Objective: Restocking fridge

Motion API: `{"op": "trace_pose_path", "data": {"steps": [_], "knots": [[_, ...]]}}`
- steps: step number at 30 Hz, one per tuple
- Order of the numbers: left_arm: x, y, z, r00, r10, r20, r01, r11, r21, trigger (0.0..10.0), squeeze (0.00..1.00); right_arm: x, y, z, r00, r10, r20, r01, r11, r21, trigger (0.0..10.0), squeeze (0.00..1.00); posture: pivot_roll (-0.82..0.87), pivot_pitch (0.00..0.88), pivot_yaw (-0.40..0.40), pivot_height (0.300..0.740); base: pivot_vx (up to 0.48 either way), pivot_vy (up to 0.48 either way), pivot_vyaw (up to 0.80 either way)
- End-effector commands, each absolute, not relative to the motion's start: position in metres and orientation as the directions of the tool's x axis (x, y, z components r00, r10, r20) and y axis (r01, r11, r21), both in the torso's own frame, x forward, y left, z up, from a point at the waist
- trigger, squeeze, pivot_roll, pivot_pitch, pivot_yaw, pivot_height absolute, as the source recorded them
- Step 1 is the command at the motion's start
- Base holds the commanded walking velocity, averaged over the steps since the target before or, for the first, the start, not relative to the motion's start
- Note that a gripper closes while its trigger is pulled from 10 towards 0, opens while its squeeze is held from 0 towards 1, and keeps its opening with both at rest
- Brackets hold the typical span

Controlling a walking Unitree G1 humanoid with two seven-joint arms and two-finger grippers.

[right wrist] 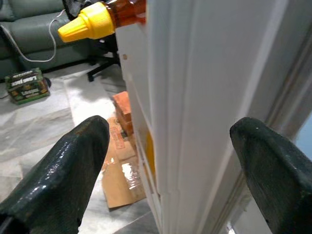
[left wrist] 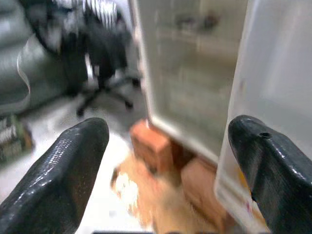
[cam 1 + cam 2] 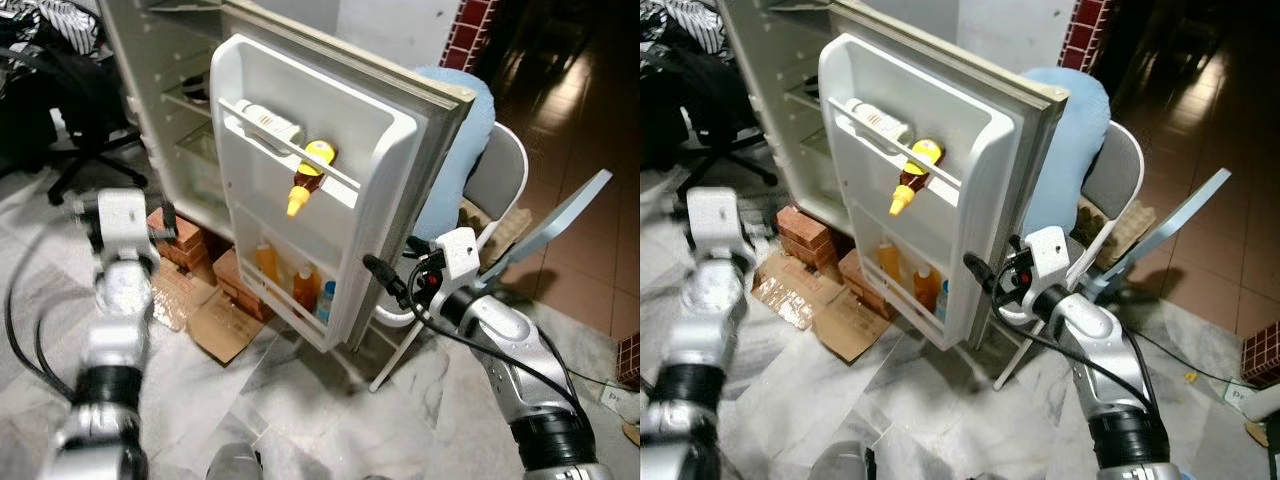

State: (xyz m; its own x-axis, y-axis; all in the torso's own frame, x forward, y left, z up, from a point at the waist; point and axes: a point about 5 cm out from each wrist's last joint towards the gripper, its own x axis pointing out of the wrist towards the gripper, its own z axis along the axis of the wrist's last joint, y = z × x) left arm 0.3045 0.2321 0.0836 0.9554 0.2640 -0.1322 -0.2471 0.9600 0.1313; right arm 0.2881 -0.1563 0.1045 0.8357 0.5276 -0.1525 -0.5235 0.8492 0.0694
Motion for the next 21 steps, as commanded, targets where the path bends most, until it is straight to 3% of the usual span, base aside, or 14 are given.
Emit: {"op": "trace_pose_path", "data": {"steps": [1, 8, 13, 21], "knots": [[0.301, 0.234, 0.093, 0.956, 0.277, -0.097, -0.266, 0.958, 0.109, 10.0, 0.0, 0.291, -0.157, 0.105, 0.84, 0.521, -0.154, -0.518, 0.853, 0.059, 10.0, 0.0, 0.05, 0.0, -0.045, 0.74, 0.0, 0.48, 0.0], [0.289, 0.227, 0.089, 0.959, 0.255, -0.122, -0.243, 0.964, 0.106, 10.0, 0.0, 0.298, -0.161, 0.106, 0.883, 0.439, -0.163, -0.443, 0.896, 0.014, 10.0, 0.0, 0.05, 0.0, -0.048, 0.74, 0.0, 0.48, 0.0], [0.289, 0.224, 0.093, 0.963, 0.234, -0.131, -0.222, 0.97, 0.096, 10.0, 0.0, 0.299, -0.175, 0.099, 0.938, 0.256, -0.232, -0.275, 0.96, -0.055, 10.0, 0.0, 0.05, 0.0, -0.044, 0.74, 0.0, 0.48, 0.0], [0.287, 0.219, 0.093, 0.967, 0.209, -0.146, -0.196, 0.976, 0.099, 10.0, 0.0, 0.289, -0.183, 0.086, 0.94, 0.139, -0.313, -0.165, 0.984, -0.059, 10.0, 0.0, 0.04, 0.0, -0.037, 0.74, 0.0, 0.48, 0.0]]}}
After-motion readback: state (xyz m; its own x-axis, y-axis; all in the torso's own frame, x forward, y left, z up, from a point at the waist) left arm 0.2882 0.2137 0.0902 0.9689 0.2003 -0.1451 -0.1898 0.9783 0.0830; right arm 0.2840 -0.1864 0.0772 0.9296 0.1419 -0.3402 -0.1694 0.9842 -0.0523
